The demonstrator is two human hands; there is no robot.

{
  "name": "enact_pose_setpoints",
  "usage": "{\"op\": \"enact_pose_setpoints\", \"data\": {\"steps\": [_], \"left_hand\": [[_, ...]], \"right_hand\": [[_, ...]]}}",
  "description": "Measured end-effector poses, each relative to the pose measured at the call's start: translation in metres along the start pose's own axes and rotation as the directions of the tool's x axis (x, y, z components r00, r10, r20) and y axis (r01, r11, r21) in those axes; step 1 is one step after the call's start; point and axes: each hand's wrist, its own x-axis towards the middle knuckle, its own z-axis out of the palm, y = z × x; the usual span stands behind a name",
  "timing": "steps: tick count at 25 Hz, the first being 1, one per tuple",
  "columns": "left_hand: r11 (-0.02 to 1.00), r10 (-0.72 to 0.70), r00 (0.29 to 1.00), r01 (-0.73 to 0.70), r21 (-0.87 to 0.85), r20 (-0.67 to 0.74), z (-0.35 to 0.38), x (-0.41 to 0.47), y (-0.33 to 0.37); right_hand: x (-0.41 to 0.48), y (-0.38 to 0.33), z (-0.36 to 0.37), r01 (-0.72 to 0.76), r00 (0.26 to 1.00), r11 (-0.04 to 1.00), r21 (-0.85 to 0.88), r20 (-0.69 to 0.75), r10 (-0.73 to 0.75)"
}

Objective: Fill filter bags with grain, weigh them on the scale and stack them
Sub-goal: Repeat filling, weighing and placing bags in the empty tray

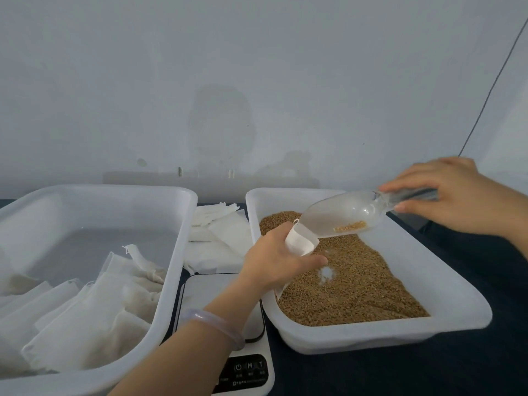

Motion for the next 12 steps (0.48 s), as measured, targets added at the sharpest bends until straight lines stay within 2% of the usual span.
{"op": "enact_pose_setpoints", "data": {"steps": [2, 5, 12], "left_hand": [[1.0, -0.004, 1.0, 0.004, 0.022, -0.005, 0.0, 0.0, 0.001], [0.999, -0.012, 1.0, 0.013, 0.043, -0.016, 0.0, -0.001, 0.0], [0.995, -0.027, 1.0, 0.028, 0.094, -0.006, 0.001, 0.002, -0.001]], "right_hand": [[0.006, -0.007, -0.007, 0.035, 0.999, 0.992, -0.123, -0.037, -0.04], [0.008, -0.014, -0.007, 0.079, 0.993, 0.972, -0.22, -0.073, -0.097], [0.005, -0.018, 0.0, 0.122, 0.98, 0.955, -0.272, -0.123, -0.16]]}}
